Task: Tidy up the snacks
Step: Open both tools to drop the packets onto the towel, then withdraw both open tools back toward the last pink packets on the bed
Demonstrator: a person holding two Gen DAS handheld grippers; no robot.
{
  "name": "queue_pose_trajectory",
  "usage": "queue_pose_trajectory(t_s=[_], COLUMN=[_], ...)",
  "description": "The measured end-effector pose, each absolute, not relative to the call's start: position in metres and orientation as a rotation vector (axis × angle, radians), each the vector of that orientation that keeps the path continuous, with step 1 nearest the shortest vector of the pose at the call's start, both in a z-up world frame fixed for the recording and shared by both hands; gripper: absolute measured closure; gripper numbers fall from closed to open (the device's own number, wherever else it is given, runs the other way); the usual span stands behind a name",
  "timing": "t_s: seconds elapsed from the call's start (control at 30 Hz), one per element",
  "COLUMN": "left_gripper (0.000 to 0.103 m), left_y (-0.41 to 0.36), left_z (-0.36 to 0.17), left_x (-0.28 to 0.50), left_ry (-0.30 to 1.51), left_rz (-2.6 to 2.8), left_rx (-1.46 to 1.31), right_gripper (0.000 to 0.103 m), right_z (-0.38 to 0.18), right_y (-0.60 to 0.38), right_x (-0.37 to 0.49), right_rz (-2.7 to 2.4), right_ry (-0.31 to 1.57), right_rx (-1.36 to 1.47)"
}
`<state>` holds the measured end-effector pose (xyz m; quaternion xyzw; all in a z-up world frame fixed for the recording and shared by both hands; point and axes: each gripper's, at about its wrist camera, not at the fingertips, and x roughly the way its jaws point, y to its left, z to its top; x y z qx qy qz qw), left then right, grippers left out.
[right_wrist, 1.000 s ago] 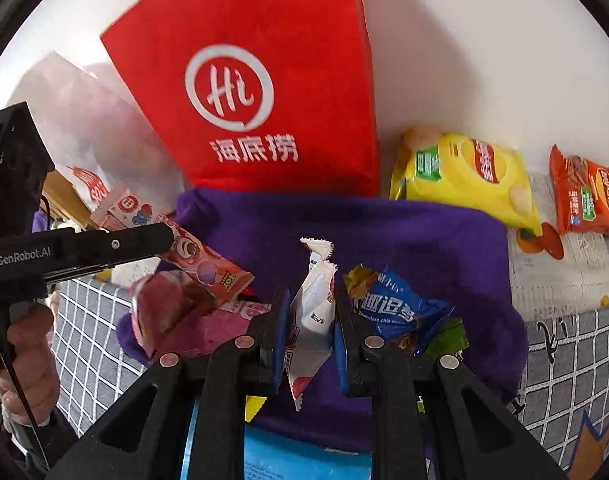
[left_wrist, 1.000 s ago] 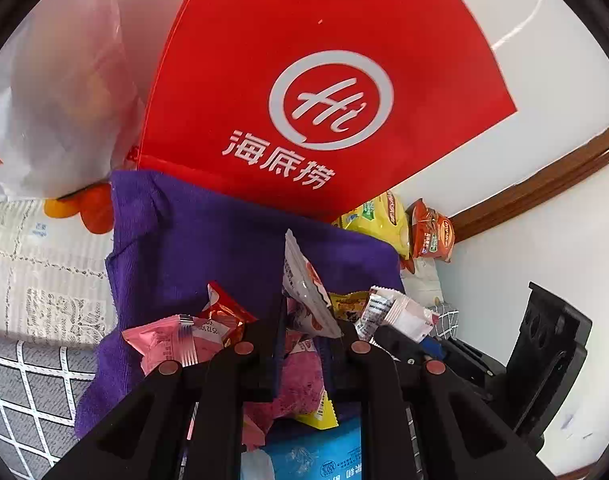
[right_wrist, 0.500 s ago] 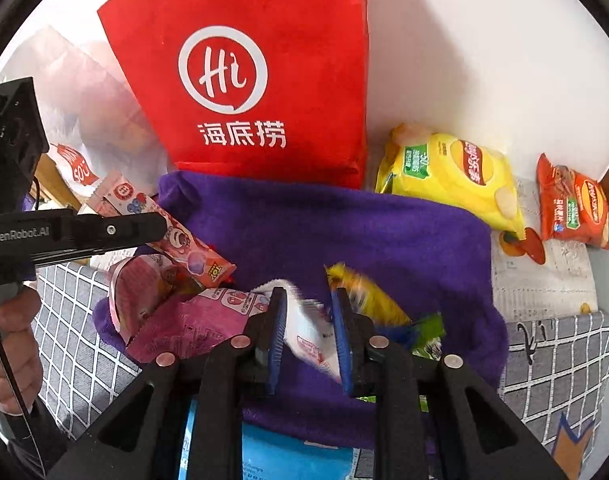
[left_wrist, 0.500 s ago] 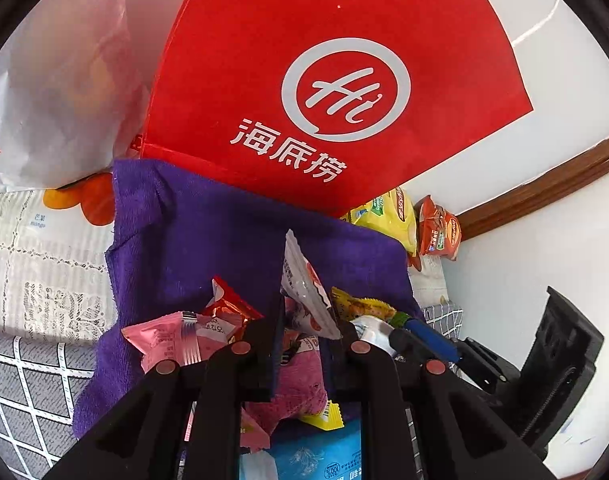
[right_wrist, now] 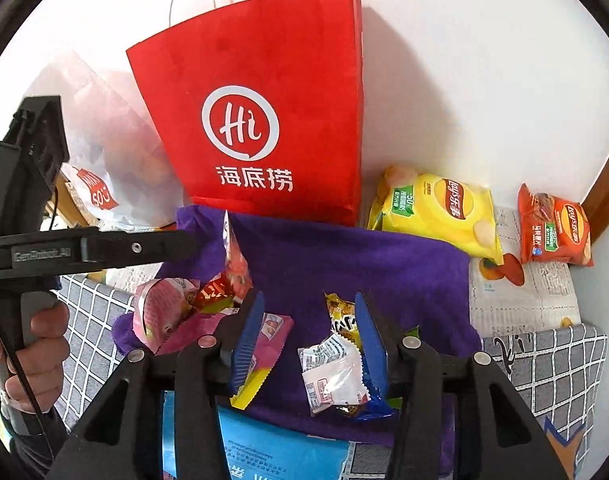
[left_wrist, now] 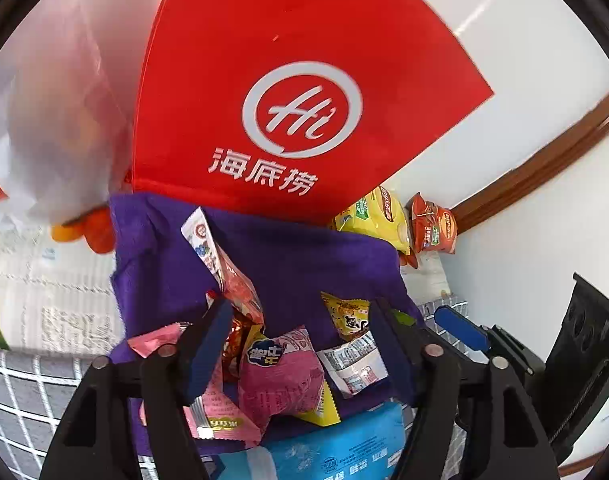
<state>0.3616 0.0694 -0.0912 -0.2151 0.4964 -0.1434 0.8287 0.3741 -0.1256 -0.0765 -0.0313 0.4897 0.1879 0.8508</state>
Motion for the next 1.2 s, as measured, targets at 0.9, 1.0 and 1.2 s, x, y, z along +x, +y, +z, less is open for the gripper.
queue_pose_trajectory(t_s=[0.9,1.0,1.2], left_gripper=[0.031,0.031,0.031], left_y=[0.045,0.043,0.048], left_z=[-0.024,-0.026,-0.021], left_x=[0.302,0.289,0.254], left_ry=[0.9,0.926,0.917], left_rz=[-0.371,-0.378,-0.332], left_rx=[-0.329,-0.327,-0.281], right_gripper=[0.054,0.054,0.054], right_z=[-0.045,-0.048,-0.047], right_y=[-0.176,-0.183,-0.19], right_x=[0.279,0.266,0.236], right_rz=[0.286,0.272,0.27], right_ry=[0.959,0.952,0.918], right_rx=[-0.057,-0.043,0.01])
